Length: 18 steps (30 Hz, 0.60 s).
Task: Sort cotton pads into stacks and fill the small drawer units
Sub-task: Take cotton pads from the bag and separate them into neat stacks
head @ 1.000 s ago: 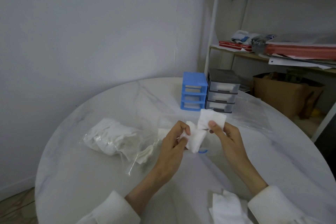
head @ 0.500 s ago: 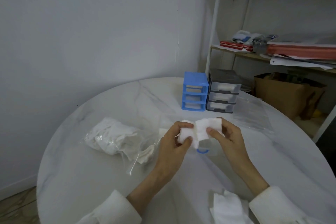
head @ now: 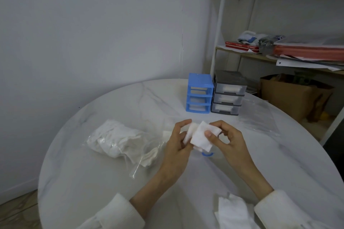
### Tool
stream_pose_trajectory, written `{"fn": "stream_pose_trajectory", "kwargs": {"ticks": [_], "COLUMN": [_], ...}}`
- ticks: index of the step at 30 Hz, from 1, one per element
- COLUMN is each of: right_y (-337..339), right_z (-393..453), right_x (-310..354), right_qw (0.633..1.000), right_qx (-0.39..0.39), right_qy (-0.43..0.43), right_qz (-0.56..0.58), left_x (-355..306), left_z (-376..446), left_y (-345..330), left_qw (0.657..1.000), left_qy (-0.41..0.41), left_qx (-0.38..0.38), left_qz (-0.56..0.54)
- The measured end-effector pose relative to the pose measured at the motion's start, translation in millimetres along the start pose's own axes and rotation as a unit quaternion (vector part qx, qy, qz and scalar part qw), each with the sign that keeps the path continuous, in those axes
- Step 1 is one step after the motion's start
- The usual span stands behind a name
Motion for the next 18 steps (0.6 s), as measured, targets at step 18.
{"fn": "stream_pose_trajectory", "kwargs": {"ticks": [18], "right_y": [0], "right_z": [-3], "right_x": [-7], "right_qw": [0.995], "right_qx": [-0.004], "right_qy": [0.038], "right_qz": [-0.093], "left_x": [-10], "left_z": [-6], "left_y": [-3], "left_qw": [0.989], "left_qy": [0.077], "left_qx": [0.058], "left_qz": [-0.109]}}
Point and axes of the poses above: each hand's wrist, its own z-axis towards the middle knuckle, its own y-axis out of the back of the hand, x = y × z, the point moved 1 cm from there along z, towards the middle knuckle, and after that the axes turned 13 degrees about y, right-handed, at the moved point
